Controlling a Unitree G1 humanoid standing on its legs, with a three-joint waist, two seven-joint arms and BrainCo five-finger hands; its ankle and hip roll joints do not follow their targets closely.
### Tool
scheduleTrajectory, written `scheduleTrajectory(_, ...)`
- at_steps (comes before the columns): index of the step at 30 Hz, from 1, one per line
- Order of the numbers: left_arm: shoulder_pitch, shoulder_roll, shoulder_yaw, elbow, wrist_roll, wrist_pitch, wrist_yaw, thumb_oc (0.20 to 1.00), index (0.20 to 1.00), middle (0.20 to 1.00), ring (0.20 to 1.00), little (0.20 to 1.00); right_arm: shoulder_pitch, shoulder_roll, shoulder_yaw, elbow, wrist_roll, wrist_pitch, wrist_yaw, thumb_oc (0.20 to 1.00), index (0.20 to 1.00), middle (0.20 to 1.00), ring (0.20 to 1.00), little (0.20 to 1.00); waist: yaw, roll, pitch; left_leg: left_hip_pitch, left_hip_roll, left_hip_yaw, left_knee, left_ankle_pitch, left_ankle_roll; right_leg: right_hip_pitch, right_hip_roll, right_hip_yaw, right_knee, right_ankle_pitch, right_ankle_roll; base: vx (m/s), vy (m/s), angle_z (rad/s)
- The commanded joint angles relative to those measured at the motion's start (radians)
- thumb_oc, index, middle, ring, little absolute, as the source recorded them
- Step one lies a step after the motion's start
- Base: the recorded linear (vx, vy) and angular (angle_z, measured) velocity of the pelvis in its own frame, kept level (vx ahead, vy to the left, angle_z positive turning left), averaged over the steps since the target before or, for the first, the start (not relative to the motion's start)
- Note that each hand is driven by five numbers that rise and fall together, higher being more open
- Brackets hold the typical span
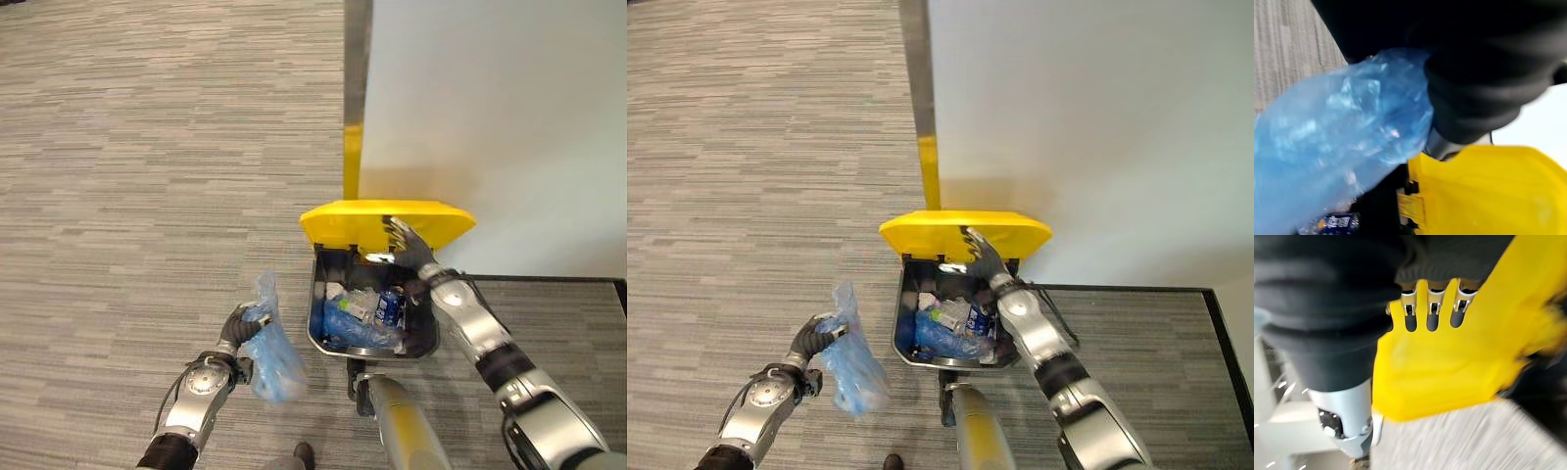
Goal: Gather garbage on tea table into small bin, then transfer packed bag to large trash can.
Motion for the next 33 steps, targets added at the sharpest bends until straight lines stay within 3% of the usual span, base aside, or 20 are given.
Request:
scheduleTrajectory(1, -0.102, 0.070, -0.020, -0.081, -0.077, -0.118, 0.004, 0.200, 0.200, 0.200, 0.200, 0.200, -0.096, 0.000, -0.025, 0.042, 0.067, -0.056, -0.049, 1.000, 1.000, 1.000, 1.000, 1.000, 0.019, -0.041, 0.019, 0.101, -0.060, -0.023, 0.009, -0.136, 0.051, 0.017, -0.136, 0.051, -0.267, 0.293, 0.133, -0.03, -0.016, 0.06)
scheduleTrajectory(7, -0.204, 0.061, -0.115, -0.170, -0.100, -0.133, -0.025, 0.200, 0.200, 0.200, 0.200, 0.200, -0.193, -0.020, 0.008, 0.072, 0.063, -0.056, -0.059, 1.000, 1.000, 1.000, 1.000, 1.000, 0.017, -0.051, 0.022, 0.093, -0.058, -0.032, 0.013, -0.135, 0.051, 0.016, -0.138, 0.046, -0.270, 0.294, 0.135, -0.02, -0.005, 0.01)
scheduleTrajectory(9, -0.257, 0.049, -0.189, -0.243, -0.101, -0.139, -0.054, 0.200, 0.200, 0.200, 0.200, 0.200, -0.235, -0.028, 0.019, 0.091, 0.060, -0.061, -0.068, 1.000, 1.000, 1.000, 1.000, 1.000, 0.010, -0.056, 0.026, 0.091, -0.059, -0.034, 0.013, -0.136, 0.053, 0.016, -0.140, 0.046, -0.274, 0.296, 0.138, -0.04, 0.010, 0.00)
scheduleTrajectory(16, -0.419, 0.007, -0.325, -0.244, -0.046, -0.141, -0.057, 0.200, 0.200, 0.200, 0.200, 0.200, -0.300, -0.061, 0.025, 0.115, 0.058, -0.069, -0.092, 1.000, 1.000, 1.000, 1.000, 1.000, -0.024, -0.061, 0.033, 0.097, -0.067, -0.029, 0.006, -0.145, 0.059, 0.007, -0.138, 0.069, -0.276, 0.307, 0.145, -0.01, 0.013, -0.02)
scheduleTrajectory(20, -0.471, -0.002, -0.355, -0.212, -0.024, -0.141, -0.046, 0.200, 0.200, 0.200, 0.200, 0.200, -0.319, -0.078, 0.031, 0.122, 0.057, -0.070, -0.099, 1.000, 1.000, 1.000, 1.000, 1.000, -0.037, -0.061, 0.036, 0.097, -0.069, -0.024, 0.003, -0.146, 0.059, 0.001, -0.135, 0.076, -0.276, 0.309, 0.145, -0.01, 0.023, -0.07)
scheduleTrajectory(21, -0.553, -0.004, -0.400, -0.070, 0.088, -0.125, -0.013, 0.200, 0.200, 0.200, 0.200, 0.200, -0.350, -0.102, 0.043, 0.120, 0.056, -0.067, -0.110, 1.000, 1.000, 1.000, 1.000, 1.000, -0.068, -0.056, 0.049, 0.094, -0.073, -0.013, 0.003, -0.147, 0.059, -0.018, -0.132, 0.089, -0.268, 0.311, 0.145, -0.02, 0.049, -0.04)
scheduleTrajectory(27, -0.635, 0.001, -0.418, 0.193, 0.221, -0.087, 0.051, 0.200, 0.200, 0.200, 0.200, 0.200, -0.422, -0.137, 0.090, 0.110, 0.048, -0.049, -0.119, 1.000, 1.000, 1.000, 1.000, 1.000, -0.105, -0.060, 0.099, 0.059, -0.080, 0.014, 0.035, -0.151, 0.050, -0.063, -0.123, 0.107, -0.250, 0.313, 0.144, -0.02, 0.020, -0.18)
scheduleTrajectory(33, -0.678, -0.043, -0.379, 0.480, 0.366, -0.017, 0.130, 0.200, 0.200, 0.200, 0.200, 0.200, -0.461, -0.169, 0.124, -0.018, 0.062, -0.074, -0.152, 1.000, 1.000, 1.000, 1.000, 1.000, -0.140, -0.089, 0.210, -0.024, -0.090, 0.048, 0.125, -0.175, 0.042, -0.128, -0.119, 0.128, -0.234, 0.321, 0.147, -0.05, 0.008, -0.18)
